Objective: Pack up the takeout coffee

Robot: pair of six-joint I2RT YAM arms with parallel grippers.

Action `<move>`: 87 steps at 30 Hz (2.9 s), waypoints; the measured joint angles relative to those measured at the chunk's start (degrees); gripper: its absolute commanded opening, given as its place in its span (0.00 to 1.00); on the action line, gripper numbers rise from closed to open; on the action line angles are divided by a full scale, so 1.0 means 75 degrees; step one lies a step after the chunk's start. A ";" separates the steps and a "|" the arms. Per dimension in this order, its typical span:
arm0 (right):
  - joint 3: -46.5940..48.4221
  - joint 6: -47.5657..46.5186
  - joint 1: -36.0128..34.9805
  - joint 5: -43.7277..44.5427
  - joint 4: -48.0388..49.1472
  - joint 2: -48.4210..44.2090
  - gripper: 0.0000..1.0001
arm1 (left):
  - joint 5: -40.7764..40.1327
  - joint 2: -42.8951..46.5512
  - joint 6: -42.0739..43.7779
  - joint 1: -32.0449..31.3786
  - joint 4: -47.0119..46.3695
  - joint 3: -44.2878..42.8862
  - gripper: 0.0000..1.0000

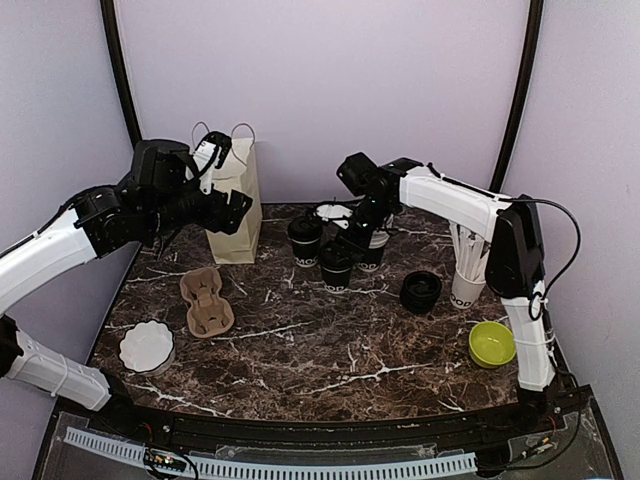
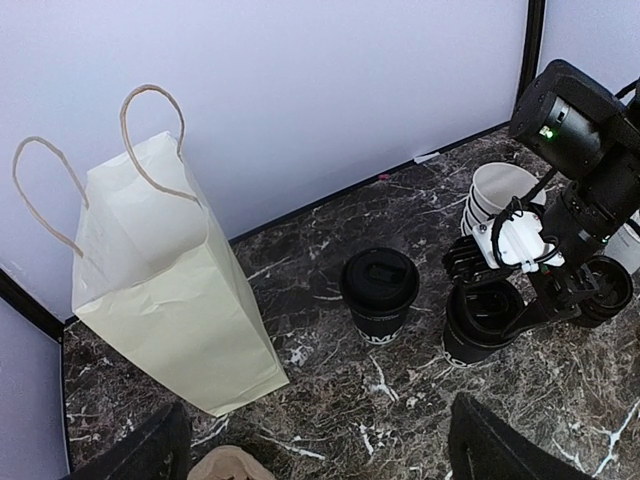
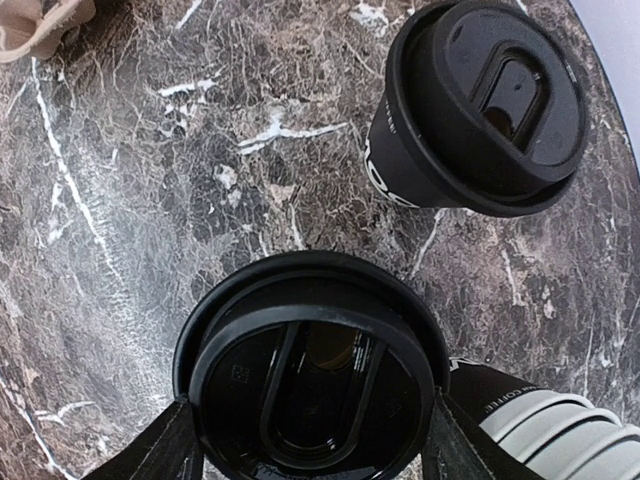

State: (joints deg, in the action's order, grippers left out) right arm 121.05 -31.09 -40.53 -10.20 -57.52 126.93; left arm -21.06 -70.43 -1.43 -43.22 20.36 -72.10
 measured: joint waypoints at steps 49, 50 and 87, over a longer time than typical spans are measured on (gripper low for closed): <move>-0.2180 0.0361 0.0102 -0.0729 0.0093 -0.3518 0.99 | 0.3179 -0.5866 -0.1384 0.4634 0.2888 -0.6671 0.05; -0.2212 0.0358 0.0114 -0.0679 0.0111 -0.3518 0.99 | 0.3217 -0.5866 -0.1358 0.4634 0.2888 -0.6700 0.03; -0.2323 0.1588 0.3876 -0.2229 0.1585 -0.5336 0.98 | 0.9926 0.0044 -0.0784 0.2728 0.0968 -0.2821 0.00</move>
State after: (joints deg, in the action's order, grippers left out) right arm 103.63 -19.18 -11.46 -26.92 -45.63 86.91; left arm 53.39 -70.11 -7.31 -22.76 27.62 -93.25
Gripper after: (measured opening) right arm 0.986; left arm 0.028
